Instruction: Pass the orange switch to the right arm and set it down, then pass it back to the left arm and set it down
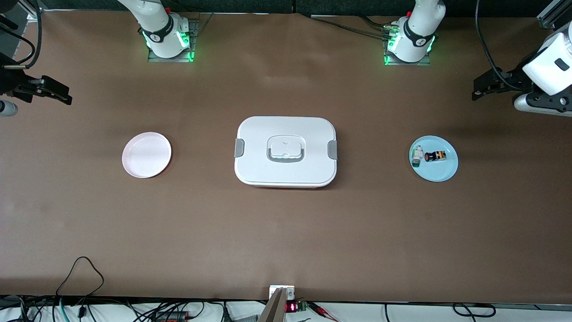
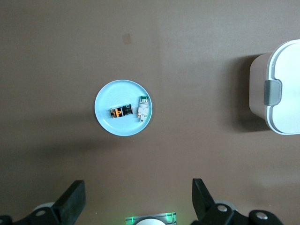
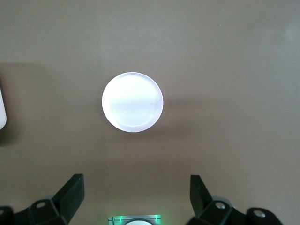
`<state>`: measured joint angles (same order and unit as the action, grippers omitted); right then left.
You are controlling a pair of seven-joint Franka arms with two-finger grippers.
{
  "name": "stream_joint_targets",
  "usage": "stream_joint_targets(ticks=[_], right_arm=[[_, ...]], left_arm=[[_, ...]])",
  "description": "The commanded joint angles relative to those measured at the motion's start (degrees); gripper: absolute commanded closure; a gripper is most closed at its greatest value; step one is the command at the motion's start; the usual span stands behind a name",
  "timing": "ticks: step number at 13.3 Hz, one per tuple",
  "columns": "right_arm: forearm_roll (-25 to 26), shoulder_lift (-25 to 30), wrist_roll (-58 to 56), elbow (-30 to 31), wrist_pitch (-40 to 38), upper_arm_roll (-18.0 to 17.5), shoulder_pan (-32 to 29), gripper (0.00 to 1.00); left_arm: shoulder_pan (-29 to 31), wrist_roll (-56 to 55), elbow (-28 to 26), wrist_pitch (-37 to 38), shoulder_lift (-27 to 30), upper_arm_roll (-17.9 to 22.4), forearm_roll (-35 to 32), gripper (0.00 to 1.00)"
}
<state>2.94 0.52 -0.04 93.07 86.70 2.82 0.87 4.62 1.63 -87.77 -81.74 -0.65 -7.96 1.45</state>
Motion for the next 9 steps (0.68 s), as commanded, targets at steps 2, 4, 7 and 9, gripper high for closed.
stream_joint_targets(ticks=[2, 4, 7, 9], right_arm=[[-0.7, 0.4, 0.3, -0.7, -1.0, -0.3, -0.1, 0.00], [-0.7, 0.4, 0.4, -0.7, -1.0, -0.2, -0.1, 0.00], [-0.7, 0.3, 0.4, -0.7, -1.0, -0.2, -0.1, 0.00], [-0.7, 0.3, 0.4, -0.7, -0.9, -0.2, -0.2, 0.00]], left_arm=[[0.6, 0.6, 0.4, 3.2, -0.3, 0.0, -0.6, 0.00], [0.8, 0.8, 0.1, 6.0, -1.1, 0.2, -0.7, 0.00], [4.1, 1.3, 0.1, 11.1, -5.0, 0.1, -1.7, 0.00], [4.1, 0.6, -0.6, 11.8, -6.1, 0.1, -1.7, 0.00]])
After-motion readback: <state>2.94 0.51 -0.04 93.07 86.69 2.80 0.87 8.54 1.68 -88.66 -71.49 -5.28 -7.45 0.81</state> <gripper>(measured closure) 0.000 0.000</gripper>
